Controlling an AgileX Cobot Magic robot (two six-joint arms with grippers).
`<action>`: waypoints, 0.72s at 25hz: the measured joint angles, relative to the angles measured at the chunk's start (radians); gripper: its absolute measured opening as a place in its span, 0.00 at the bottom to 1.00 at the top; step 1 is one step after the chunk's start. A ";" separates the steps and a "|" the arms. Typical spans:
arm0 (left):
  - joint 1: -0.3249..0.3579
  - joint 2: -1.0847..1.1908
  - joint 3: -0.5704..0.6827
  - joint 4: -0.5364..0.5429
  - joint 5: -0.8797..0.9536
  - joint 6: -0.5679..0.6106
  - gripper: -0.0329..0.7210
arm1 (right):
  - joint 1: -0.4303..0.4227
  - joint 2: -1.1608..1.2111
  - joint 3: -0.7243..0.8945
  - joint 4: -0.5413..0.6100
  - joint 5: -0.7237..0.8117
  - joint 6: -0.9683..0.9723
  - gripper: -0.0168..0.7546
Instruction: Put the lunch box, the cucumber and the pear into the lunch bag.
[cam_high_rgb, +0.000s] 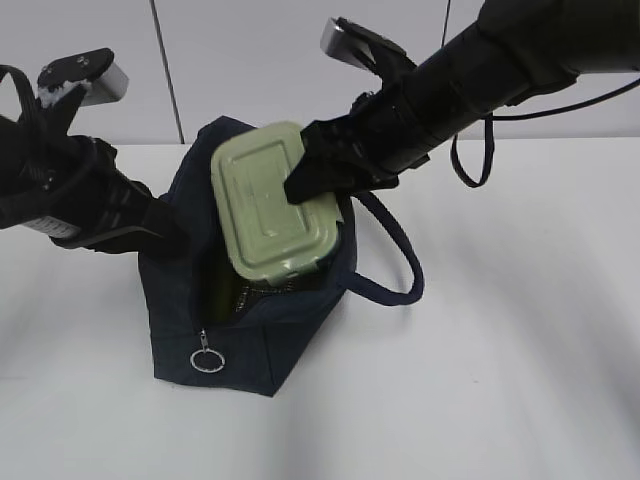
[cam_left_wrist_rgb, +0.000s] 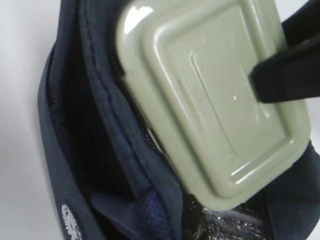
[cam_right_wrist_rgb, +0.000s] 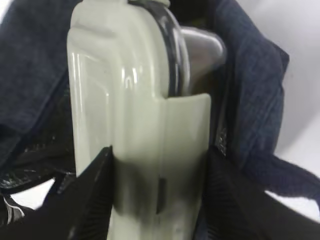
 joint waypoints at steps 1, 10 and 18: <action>0.000 0.000 0.000 0.000 0.000 0.000 0.04 | 0.000 0.000 0.000 -0.039 0.012 0.031 0.50; 0.000 0.000 0.000 -0.001 -0.002 0.000 0.04 | 0.010 0.060 -0.009 -0.031 0.018 0.111 0.50; 0.000 0.000 0.000 -0.001 -0.002 0.000 0.04 | 0.051 0.089 -0.075 -0.022 0.027 0.092 0.53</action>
